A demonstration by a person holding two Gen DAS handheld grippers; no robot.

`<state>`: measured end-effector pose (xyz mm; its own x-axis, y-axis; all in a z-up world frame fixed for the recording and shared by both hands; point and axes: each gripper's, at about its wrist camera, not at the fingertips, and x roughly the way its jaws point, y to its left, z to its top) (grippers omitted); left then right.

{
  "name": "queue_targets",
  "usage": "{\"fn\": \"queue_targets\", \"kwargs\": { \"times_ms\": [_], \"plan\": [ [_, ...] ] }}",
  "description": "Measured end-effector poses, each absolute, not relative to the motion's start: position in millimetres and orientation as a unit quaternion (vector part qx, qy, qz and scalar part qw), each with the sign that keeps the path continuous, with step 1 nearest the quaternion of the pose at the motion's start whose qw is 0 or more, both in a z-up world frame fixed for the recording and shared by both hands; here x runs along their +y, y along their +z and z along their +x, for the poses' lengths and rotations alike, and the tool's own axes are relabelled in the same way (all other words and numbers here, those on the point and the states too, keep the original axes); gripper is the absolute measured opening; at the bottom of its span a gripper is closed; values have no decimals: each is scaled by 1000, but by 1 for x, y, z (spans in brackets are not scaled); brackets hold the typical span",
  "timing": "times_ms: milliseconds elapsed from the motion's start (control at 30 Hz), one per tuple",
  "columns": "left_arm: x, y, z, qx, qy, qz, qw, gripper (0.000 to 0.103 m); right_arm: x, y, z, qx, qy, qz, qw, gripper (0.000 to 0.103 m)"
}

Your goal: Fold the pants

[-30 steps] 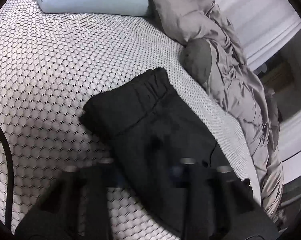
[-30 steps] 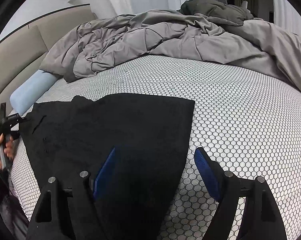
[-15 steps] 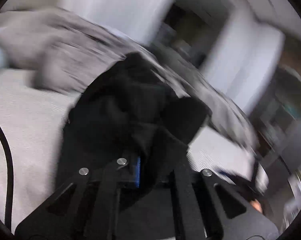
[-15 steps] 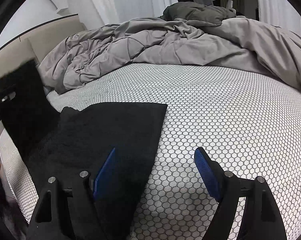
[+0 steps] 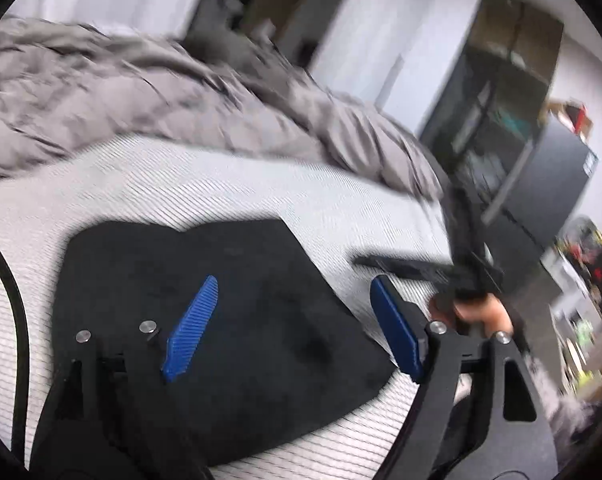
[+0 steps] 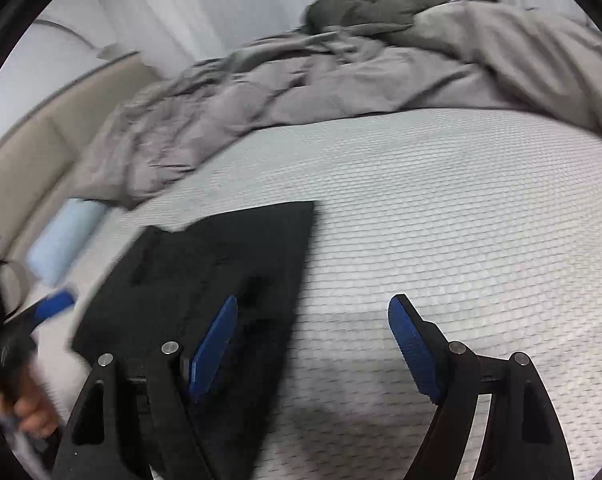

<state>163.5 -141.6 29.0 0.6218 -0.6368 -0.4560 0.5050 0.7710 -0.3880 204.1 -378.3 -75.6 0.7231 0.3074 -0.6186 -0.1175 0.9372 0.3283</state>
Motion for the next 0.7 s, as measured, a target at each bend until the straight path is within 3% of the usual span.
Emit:
{"fn": "queue_targets", "kwargs": {
  "times_ms": [100,167,233,467,700],
  "plan": [
    [-106,22,184,289,-224,-107,925,77,-363,-81,206,374,194,169,891,75],
    [-87,6,201,312,-165,-120,928,77,-355,-85,209,387,226,185,875,60],
    [-72,-13,218,344,-144,-148,916,76,-344,-87,209,397,258,190,860,53],
    [-56,-39,229,383,-138,-145,902,76,-320,-110,216,447,266,181,835,52],
    [-66,-43,230,391,-136,-135,900,76,-323,-107,229,419,270,232,836,49]
  ]
}}
